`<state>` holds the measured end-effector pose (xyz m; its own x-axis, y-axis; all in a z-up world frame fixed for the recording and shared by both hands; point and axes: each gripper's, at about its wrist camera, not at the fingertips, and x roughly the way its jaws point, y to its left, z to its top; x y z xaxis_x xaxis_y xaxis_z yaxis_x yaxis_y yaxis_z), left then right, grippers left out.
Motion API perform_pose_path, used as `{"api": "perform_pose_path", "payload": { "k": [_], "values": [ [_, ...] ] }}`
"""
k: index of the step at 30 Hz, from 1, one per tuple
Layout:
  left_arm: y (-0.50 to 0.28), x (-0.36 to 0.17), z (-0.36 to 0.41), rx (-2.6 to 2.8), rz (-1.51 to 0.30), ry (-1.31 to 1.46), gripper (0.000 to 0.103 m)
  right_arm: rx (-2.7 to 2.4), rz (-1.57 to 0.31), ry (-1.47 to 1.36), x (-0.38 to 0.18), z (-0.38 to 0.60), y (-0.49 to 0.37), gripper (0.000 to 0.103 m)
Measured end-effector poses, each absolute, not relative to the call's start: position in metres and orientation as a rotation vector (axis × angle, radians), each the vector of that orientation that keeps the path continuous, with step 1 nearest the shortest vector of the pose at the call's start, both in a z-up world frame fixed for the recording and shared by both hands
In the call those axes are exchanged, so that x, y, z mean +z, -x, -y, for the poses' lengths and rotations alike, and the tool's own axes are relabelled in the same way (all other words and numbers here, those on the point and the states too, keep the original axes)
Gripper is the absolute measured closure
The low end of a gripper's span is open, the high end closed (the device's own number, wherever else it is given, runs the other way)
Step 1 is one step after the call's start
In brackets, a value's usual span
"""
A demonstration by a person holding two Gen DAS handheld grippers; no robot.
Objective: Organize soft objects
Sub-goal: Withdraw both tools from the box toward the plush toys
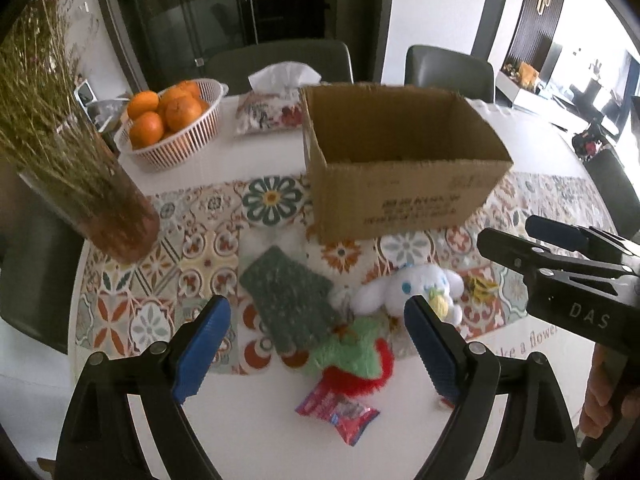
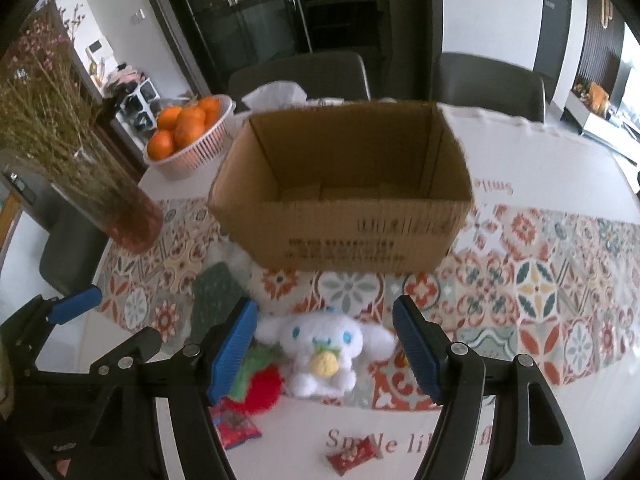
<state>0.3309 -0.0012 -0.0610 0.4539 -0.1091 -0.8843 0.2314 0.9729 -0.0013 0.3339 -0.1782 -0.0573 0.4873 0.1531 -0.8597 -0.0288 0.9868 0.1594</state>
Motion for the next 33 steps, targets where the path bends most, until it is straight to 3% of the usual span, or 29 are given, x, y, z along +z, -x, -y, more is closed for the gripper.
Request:
{"api": "perform_pose_path", "payload": {
  "k": [33],
  "values": [
    [-0.322, -0.180, 0.025, -0.365, -1.428, -0.090, 0.014, 0.175, -1.395, -0.317, -0.174, 0.188, -0.339, 0.028]
  ]
}}
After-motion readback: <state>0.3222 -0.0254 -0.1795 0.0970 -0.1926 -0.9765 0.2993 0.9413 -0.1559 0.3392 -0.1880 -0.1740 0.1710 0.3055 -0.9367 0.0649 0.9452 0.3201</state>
